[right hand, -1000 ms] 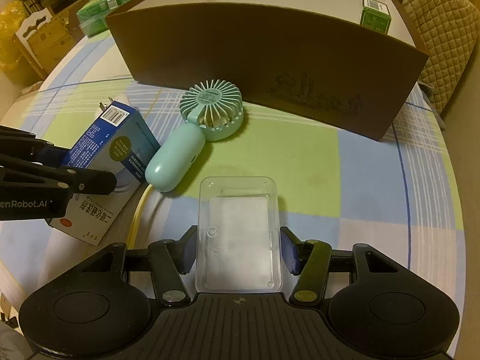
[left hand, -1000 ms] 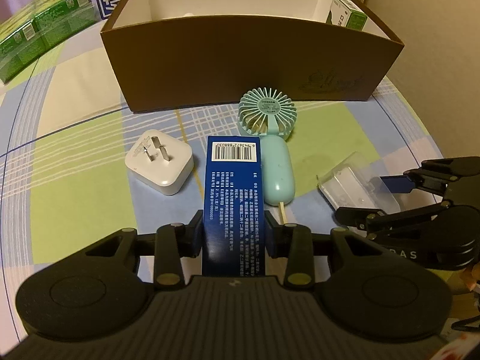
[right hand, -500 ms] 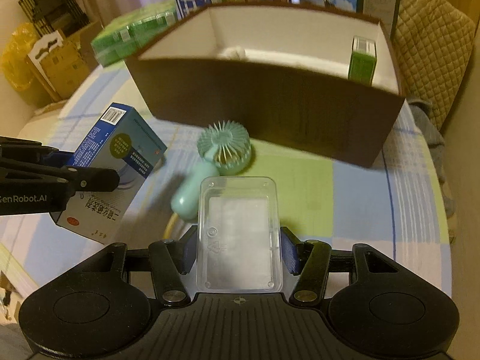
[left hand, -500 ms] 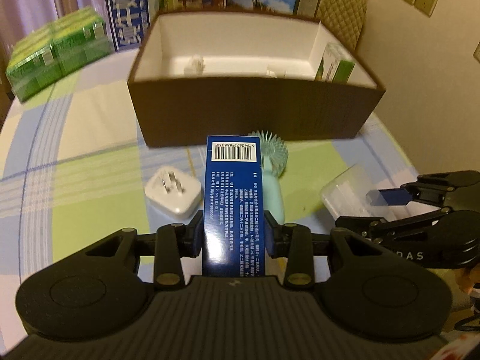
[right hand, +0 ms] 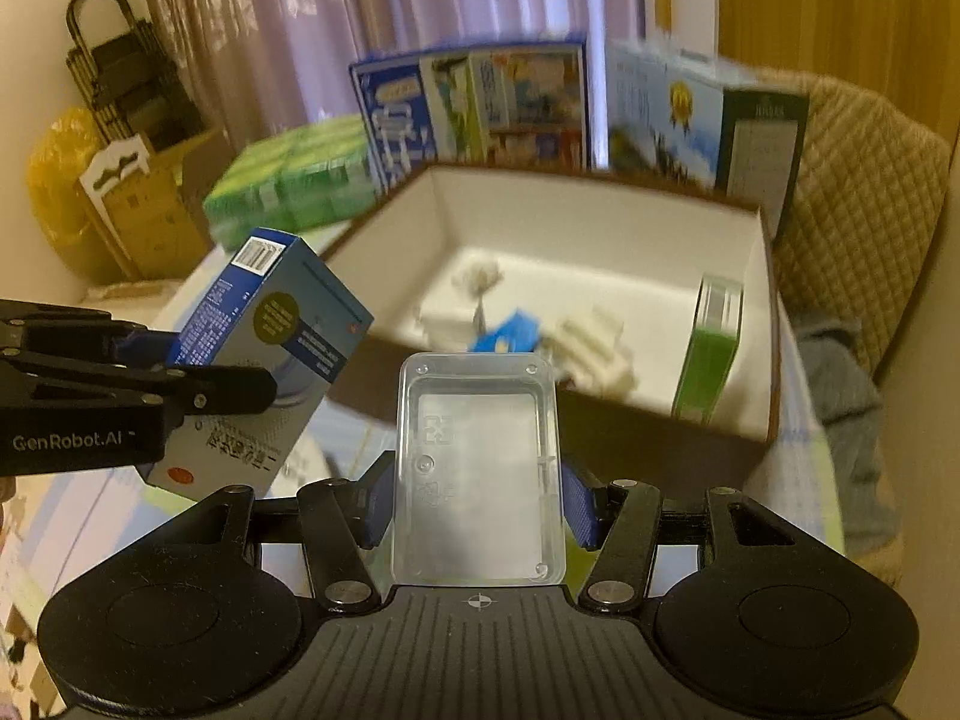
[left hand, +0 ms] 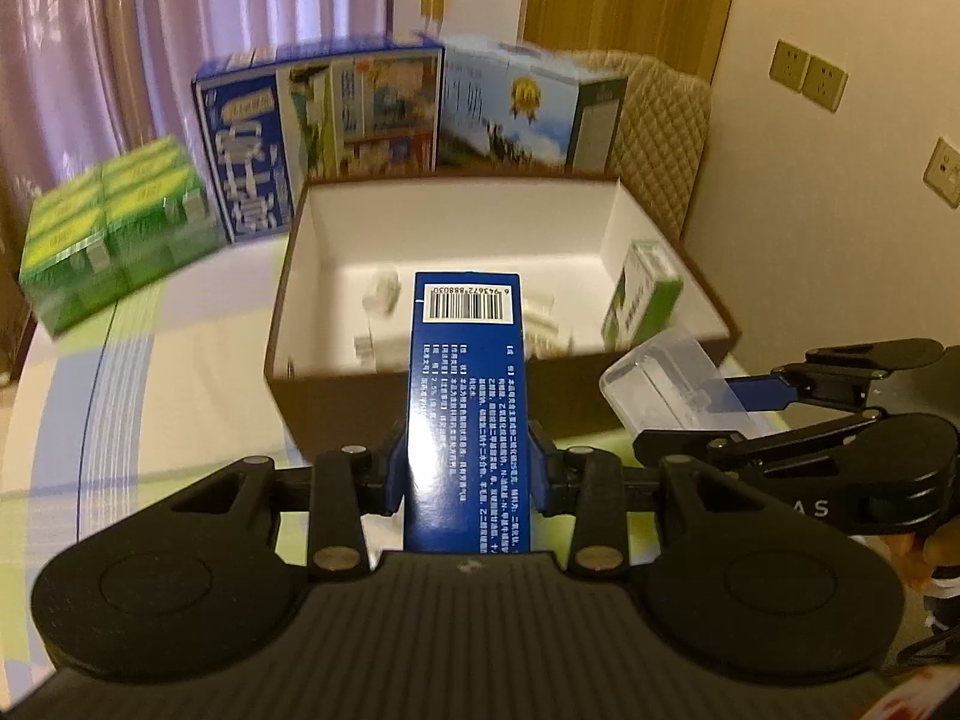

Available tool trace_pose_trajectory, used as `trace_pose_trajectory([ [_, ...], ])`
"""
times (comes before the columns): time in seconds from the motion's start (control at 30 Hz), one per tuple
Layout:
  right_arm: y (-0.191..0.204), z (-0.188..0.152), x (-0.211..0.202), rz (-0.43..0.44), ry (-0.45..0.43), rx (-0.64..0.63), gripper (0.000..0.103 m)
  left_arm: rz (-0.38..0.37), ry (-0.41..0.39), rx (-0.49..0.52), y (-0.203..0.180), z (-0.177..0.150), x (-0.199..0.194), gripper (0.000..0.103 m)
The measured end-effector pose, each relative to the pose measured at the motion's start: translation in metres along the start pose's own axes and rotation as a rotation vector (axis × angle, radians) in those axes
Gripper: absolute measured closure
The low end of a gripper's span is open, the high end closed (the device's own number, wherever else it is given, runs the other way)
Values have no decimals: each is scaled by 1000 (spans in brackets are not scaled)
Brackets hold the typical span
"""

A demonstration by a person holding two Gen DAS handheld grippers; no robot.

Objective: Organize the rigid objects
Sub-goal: 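Carry the blue box in the left tool and container in the right tool over the brown box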

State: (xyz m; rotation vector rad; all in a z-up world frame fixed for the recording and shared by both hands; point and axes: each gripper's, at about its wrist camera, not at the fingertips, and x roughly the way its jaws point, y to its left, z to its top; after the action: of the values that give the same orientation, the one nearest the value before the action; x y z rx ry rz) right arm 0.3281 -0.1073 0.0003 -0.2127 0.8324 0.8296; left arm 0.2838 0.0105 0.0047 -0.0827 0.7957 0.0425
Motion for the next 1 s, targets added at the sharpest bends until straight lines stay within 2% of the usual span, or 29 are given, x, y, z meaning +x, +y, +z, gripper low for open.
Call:
trace_pose_trajectory([
  [0.2, -12, 38, 7, -8, -38, -15, 50, -1, -34, 19, -2, 38, 15, 69],
  [0.43, -34, 80, 33, -28, -53, -27, 51, 1, -33, 37, -2, 79, 51, 69],
  [0.7, -70, 117, 75, -67, -22, -26, 51, 20, 13, 32, 3, 117, 109, 69],
  [1.0, -106, 133, 119, -98, 37, -16, 51, 33, 80, 49, 2, 137, 169, 69],
])
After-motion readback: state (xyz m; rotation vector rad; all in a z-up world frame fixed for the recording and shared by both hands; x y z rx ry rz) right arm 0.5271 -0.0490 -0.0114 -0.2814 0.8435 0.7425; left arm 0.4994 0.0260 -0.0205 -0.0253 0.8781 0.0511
